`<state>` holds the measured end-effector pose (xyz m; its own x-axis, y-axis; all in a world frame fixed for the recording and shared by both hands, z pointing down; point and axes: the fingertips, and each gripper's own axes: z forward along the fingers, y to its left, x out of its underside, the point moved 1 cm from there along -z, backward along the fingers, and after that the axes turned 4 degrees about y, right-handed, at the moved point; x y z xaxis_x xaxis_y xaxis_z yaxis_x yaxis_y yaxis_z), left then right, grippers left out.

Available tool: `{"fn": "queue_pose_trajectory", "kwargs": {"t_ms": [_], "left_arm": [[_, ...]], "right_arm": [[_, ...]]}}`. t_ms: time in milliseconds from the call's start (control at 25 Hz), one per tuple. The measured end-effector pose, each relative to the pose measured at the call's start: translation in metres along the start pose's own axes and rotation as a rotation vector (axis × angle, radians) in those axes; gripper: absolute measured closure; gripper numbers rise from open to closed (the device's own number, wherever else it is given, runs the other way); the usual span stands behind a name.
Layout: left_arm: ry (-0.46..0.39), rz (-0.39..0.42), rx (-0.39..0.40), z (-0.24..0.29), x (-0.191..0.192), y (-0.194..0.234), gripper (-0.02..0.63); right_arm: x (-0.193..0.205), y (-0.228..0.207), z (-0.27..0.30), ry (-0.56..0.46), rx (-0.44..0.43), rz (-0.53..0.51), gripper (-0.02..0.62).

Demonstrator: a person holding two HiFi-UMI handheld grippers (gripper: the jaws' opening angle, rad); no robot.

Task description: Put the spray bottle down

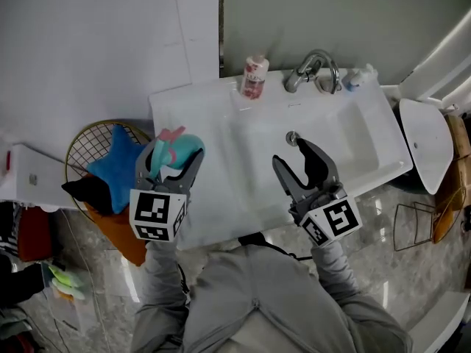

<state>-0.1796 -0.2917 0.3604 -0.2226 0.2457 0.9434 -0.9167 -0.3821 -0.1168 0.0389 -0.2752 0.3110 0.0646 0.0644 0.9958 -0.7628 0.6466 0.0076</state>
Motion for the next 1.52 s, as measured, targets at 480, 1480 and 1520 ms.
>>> {"fn": "queue_pose_trajectory", "kwargs": {"t_ms": [480,1480,1520], "left_arm": [[0.098,-0.03,-0.041,0.123,0.034,0.041,0.221],[0.162,-0.08,-0.069,0.214,0.08,0.075,0.221],[0.16,-0.08,-0.071,0.215,0.081,0.076,0.221]], "right_arm": [[0.022,-0.053,0.058,0.047,-0.058,0.023,0.357],[0.047,-0.082,0.119,0.102,-0.09,0.037,0.357],[0.048,-0.082,0.121,0.102,-0.091,0.037,0.357]]}}
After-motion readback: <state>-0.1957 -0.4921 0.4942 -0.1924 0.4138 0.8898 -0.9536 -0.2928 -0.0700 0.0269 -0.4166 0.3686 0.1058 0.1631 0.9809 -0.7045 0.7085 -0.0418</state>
